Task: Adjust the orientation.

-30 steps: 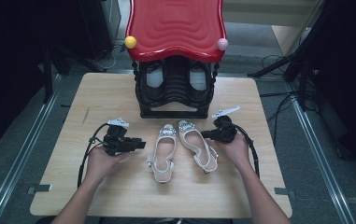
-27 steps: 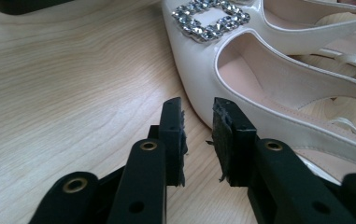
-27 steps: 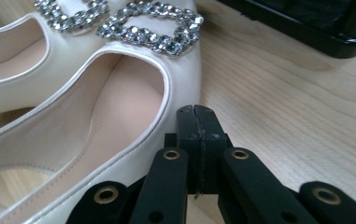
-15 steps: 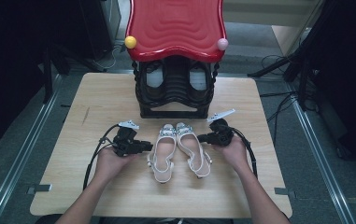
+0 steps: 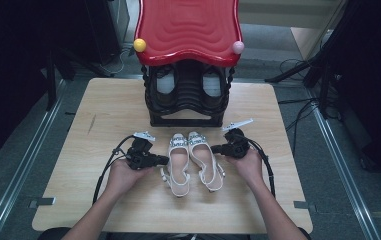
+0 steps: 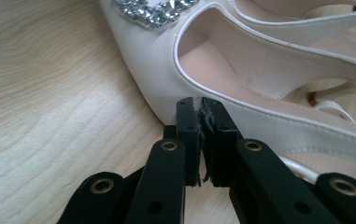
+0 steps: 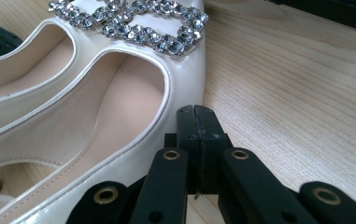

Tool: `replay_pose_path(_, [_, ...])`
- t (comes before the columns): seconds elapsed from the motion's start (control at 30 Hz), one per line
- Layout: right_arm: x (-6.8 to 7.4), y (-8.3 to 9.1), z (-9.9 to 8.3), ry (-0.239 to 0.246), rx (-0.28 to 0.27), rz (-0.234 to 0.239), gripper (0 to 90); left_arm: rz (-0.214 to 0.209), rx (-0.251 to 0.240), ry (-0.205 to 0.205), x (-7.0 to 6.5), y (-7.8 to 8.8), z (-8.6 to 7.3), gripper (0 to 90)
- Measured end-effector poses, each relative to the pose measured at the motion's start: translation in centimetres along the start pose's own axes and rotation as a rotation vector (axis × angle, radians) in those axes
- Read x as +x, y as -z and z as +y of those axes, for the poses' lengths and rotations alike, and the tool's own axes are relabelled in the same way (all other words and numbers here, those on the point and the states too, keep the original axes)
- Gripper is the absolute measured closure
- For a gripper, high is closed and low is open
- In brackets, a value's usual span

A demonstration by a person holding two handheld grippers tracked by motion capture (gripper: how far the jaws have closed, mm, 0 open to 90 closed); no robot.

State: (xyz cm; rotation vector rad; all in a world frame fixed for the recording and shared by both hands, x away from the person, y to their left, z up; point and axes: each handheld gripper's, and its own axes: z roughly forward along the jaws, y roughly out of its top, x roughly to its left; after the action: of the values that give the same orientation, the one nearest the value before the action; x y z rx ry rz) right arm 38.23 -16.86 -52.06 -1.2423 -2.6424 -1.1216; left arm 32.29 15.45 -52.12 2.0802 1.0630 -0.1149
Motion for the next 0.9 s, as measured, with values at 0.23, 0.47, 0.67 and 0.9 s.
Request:
replay_pose_path(0.23, [0.1,-0.1,0.0,-0.009,-0.006,-0.006,90.0,-0.035,0.017,-0.009,-0.7,-0.4,-0.2,85.9])
replay_pose_path(0.47, [0.2,-0.3,0.1,-0.017,-0.007,-0.007,90.0,-0.039,0.043,-0.025,-1.5,-1.0,-0.5,85.8])
replay_pose_path(0.67, [0.2,-0.4,0.3,-0.019,-0.003,-0.007,90.0,-0.036,0.027,-0.006,-1.9,-1.2,-0.7,86.0])
replay_pose_path(0.9, [-0.1,-0.6,0.6,-0.016,-0.013,0.001,90.0,-0.073,0.020,0.000,-1.9,-1.2,-1.1,85.5])
